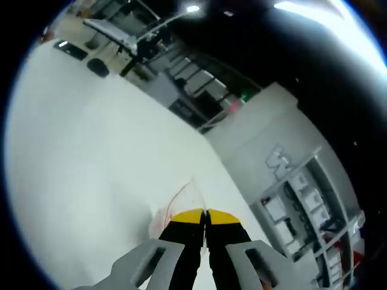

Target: Open the resealable bag by pulling the two sides of the seal apart until the entire bag opening is separated and visibly accessible.

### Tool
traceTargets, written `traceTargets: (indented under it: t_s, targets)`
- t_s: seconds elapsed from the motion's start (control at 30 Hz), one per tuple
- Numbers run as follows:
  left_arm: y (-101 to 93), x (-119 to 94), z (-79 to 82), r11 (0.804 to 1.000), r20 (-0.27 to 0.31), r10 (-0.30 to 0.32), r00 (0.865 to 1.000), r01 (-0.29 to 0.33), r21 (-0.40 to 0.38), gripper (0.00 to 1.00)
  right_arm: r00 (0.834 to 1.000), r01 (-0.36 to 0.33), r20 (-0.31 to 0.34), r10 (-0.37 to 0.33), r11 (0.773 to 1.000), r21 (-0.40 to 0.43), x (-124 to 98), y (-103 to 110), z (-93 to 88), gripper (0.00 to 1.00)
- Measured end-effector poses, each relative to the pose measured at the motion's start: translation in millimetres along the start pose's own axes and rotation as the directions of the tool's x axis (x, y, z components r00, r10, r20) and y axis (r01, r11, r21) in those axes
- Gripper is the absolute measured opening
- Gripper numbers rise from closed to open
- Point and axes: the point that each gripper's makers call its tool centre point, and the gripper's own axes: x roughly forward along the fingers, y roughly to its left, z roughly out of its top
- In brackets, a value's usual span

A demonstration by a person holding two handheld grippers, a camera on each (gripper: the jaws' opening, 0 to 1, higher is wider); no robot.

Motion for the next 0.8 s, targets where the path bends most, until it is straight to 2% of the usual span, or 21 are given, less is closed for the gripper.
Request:
traceTargets:
  t_s: [0.3, 0.8]
  targets:
    - [-0.1, -0.4, -1.6, 1.000, -0.005, 0.000, 1.000, 0.000, 0.002, 1.00, 1.000, 0.004, -0.014, -0.004, 1.000, 0.008, 6.8, -1.4, -7.6, 0.00]
    - [2.5, -1.8, -4.8, 1.000, -0.017, 0.009, 1.000, -0.009, 0.005, 1.00, 0.998, 0.050, -0.036, -0.048, 0.998, 0.041, 18.6, -11.2, -19.6, 0.00]
